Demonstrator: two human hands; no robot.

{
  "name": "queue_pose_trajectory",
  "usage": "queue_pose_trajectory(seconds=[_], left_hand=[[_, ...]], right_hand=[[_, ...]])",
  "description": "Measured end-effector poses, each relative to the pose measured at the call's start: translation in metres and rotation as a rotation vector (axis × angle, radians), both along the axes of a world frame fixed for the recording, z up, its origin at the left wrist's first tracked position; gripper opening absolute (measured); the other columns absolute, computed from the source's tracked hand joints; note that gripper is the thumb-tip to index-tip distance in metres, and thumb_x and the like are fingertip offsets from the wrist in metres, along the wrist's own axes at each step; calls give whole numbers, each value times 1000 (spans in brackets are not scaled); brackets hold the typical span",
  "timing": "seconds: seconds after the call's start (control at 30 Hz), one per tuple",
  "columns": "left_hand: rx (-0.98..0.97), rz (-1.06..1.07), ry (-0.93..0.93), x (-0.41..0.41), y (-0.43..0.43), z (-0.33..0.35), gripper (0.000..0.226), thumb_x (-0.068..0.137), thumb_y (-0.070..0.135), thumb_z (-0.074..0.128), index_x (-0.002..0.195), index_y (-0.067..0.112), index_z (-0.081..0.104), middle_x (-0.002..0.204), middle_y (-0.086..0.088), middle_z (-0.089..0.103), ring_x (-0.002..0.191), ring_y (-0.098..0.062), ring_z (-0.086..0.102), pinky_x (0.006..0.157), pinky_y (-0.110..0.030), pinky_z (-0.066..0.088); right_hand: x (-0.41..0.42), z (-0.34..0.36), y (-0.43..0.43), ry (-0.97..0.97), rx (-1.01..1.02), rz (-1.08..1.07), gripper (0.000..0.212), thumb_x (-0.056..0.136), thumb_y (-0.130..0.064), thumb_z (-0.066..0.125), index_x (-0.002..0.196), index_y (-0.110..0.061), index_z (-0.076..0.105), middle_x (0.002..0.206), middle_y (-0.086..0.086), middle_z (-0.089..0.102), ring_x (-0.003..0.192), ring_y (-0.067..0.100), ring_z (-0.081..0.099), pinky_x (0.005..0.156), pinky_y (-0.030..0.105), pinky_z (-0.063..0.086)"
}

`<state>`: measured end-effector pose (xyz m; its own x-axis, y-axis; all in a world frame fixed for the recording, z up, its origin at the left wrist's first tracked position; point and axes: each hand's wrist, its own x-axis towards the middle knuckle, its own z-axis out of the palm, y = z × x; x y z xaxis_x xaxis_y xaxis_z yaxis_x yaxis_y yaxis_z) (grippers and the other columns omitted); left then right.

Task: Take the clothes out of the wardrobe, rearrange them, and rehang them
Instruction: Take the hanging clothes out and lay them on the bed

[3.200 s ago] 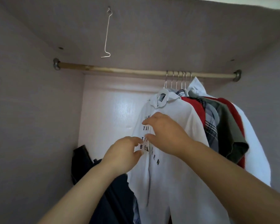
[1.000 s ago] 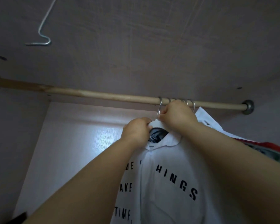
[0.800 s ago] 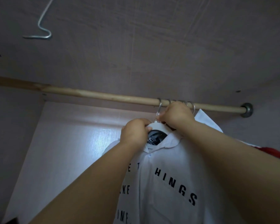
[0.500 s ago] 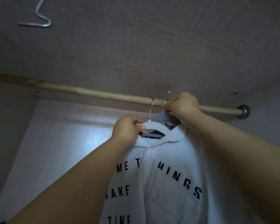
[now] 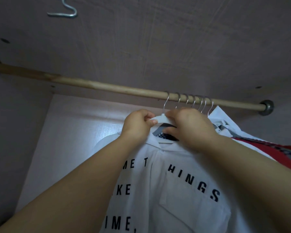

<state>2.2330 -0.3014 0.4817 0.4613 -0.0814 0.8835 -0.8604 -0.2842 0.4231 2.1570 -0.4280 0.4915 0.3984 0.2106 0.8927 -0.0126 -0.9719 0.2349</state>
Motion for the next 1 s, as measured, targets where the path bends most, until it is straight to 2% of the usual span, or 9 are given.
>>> queue_pose_trajectory(seconds=[0.07, 0.2, 0.27, 0.37, 0.43, 0.53, 0.67, 0.87, 1.0], left_hand=[[13, 10, -1, 1, 1, -3, 21, 88, 14, 60, 109, 12, 64, 107, -1, 64, 97, -12, 56, 80, -18, 38], [-19, 63, -68, -7, 8, 2, 26, 88, 12, 60, 114, 14, 63, 115, 0, 64, 106, -13, 56, 80, -13, 35], [-39, 118, -137, -17, 16, 9, 29, 88, 12, 60, 116, 13, 62, 116, 0, 64, 108, -13, 56, 79, -9, 33], [-71, 175, -184, -32, 37, 6, 28, 85, 12, 62, 113, 14, 64, 111, 0, 66, 105, -14, 58, 92, -21, 41], [-85, 219, -170, -43, 56, -9, 27, 83, 12, 65, 110, 16, 66, 103, 5, 64, 99, -11, 58, 89, -21, 42], [-89, 332, -147, -60, 91, -46, 26, 81, 13, 67, 107, 19, 67, 96, 14, 60, 94, -6, 57, 81, -16, 42], [-147, 478, -49, -92, 138, -114, 20, 80, 15, 67, 92, 31, 66, 82, 24, 60, 88, -3, 58, 79, -16, 43], [-137, 825, 120, -162, 203, -239, 28, 84, 24, 65, 111, 25, 64, 98, 17, 61, 92, 1, 53, 80, -8, 38], [-184, 1053, 228, -223, 229, -312, 29, 84, 21, 65, 113, 24, 63, 89, 26, 53, 84, 10, 50, 75, 0, 35]], right_hand=[[5, -3, -4, -67, -68, -86, 11, 86, -23, 54, 96, -19, 57, 95, 2, 58, 89, 26, 57, 62, 29, 36], [0, 8, -3, -129, 4, 14, 13, 87, -21, 53, 95, -15, 61, 83, -3, 61, 86, 27, 57, 63, 31, 42], [-5, 15, 3, -191, 16, 71, 11, 85, -22, 57, 89, -12, 60, 89, 5, 61, 87, 30, 57, 66, 34, 44], [-7, 11, 18, -218, -9, 182, 24, 84, -26, 60, 107, -17, 64, 104, 8, 61, 98, 29, 56, 77, 37, 46], [-5, 0, 30, -217, -29, 291, 29, 85, -28, 61, 112, -21, 64, 109, 5, 62, 103, 26, 55, 81, 34, 44], [1, -26, 53, -234, -77, 464, 30, 82, -27, 67, 110, -18, 67, 104, 7, 62, 97, 27, 58, 79, 34, 43], [-1, -80, 97, -241, -90, 686, 28, 74, -32, 65, 98, -20, 72, 88, 4, 65, 78, 27, 64, 63, 35, 53], [-13, -183, 169, -84, -55, 1000, 29, 72, -30, 66, 99, -24, 73, 83, 0, 64, 72, 21, 61, 55, 29, 49], [-33, -256, 217, 20, 4, 1237, 27, 73, -28, 69, 99, -23, 73, 82, -1, 64, 74, 11, 51, 54, 24, 43]])
